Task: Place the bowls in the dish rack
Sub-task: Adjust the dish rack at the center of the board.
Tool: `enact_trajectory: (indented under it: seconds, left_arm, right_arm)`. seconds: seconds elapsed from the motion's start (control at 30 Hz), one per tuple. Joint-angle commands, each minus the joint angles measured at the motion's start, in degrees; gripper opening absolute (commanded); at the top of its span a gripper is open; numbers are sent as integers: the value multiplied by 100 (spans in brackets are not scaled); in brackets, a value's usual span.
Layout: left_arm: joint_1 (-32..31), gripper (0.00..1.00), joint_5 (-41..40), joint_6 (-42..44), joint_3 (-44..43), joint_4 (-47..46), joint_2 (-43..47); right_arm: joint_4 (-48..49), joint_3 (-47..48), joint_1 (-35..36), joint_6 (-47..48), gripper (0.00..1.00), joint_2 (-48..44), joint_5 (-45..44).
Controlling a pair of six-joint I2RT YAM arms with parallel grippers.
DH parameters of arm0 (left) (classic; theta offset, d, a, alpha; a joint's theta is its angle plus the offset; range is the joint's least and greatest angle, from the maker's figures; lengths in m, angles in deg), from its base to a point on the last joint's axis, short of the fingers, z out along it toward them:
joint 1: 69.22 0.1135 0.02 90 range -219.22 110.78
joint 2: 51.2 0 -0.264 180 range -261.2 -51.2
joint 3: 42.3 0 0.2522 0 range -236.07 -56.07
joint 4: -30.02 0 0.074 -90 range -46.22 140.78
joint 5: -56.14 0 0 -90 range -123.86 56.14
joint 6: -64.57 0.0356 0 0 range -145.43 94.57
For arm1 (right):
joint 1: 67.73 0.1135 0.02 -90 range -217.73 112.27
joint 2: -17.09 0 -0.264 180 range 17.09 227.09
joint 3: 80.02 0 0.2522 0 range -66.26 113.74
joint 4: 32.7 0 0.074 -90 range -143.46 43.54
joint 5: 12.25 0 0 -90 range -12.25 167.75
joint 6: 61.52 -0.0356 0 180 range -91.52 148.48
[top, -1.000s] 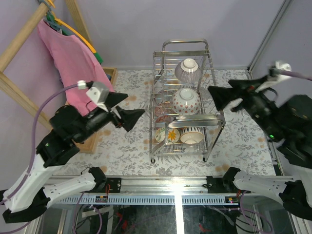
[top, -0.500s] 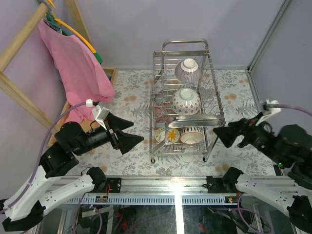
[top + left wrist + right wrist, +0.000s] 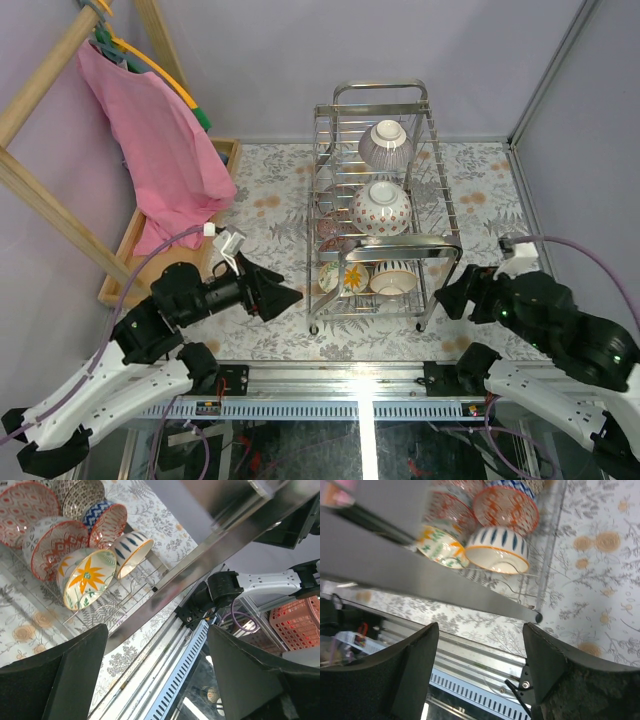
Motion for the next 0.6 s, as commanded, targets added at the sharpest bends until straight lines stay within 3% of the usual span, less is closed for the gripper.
enact_trajectory:
  seconds: [0.0,0.13,0.37,0.57]
  left_arm:
    - [0,79,-120,-376,529,-874,71]
    - [-115,76,-212,-541,1024,-1312,-32]
    - [-691,76,-1047,-571,1434,-1649,-174]
    - [-778,75,-1169,-501,1482,-1759,-336]
  right_arm:
    - [760,-806,13,-164,72,-65,-286]
    - [1351,-1282,8,-151,63,-70,-384]
    - [2066,-1777,11,-243,42,24,-876]
    - [2330,-1635,14,-44,30,735,-1650]
